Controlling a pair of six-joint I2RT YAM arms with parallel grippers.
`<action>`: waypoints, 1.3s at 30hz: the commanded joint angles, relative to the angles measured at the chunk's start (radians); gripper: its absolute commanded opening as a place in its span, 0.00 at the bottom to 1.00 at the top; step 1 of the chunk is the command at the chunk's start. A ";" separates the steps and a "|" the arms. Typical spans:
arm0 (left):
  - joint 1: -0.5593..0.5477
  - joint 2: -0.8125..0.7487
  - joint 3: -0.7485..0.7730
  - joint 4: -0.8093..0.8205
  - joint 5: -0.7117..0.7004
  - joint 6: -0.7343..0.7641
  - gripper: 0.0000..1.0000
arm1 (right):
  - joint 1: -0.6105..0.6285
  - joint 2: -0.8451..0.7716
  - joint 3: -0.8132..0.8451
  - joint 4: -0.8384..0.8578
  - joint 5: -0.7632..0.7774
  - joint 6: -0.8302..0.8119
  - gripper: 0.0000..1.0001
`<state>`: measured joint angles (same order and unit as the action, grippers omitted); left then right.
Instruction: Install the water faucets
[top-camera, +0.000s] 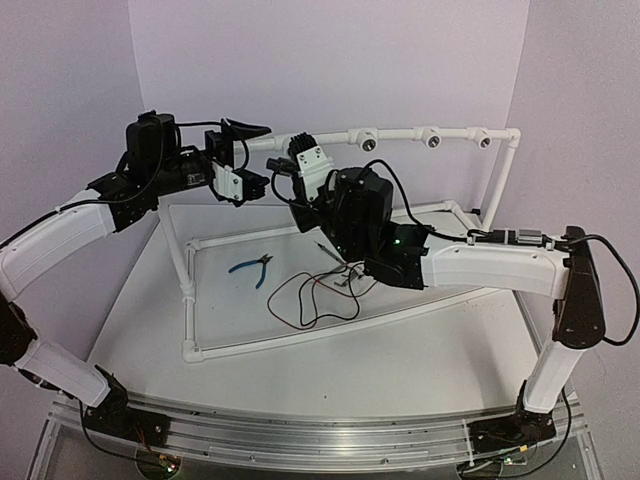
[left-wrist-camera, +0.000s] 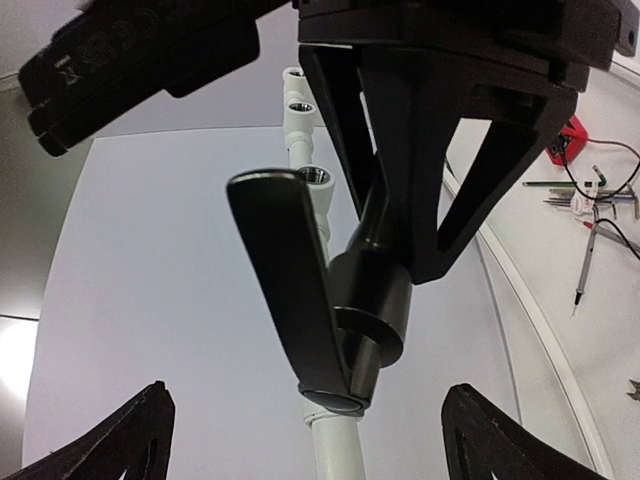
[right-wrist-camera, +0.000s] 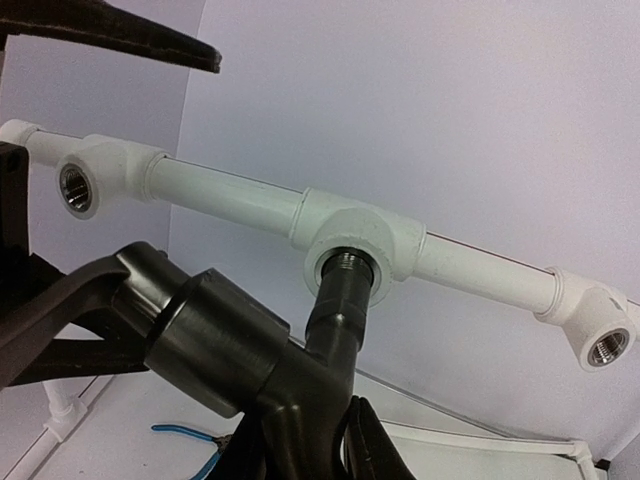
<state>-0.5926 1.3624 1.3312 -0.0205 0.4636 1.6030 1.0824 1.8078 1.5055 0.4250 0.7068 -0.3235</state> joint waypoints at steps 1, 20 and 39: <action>0.003 -0.048 -0.002 0.010 0.077 -0.018 0.94 | -0.022 -0.003 0.078 0.173 0.076 0.212 0.00; 0.001 -0.015 0.008 0.088 0.126 0.047 0.89 | -0.025 -0.015 0.075 0.173 0.152 0.530 0.00; -0.019 0.013 -0.042 0.142 0.167 0.080 0.93 | -0.042 -0.060 0.034 0.184 0.161 1.077 0.00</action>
<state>-0.6031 1.3731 1.2804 0.0582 0.6042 1.6796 1.0855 1.8175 1.5146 0.4535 0.7105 0.5691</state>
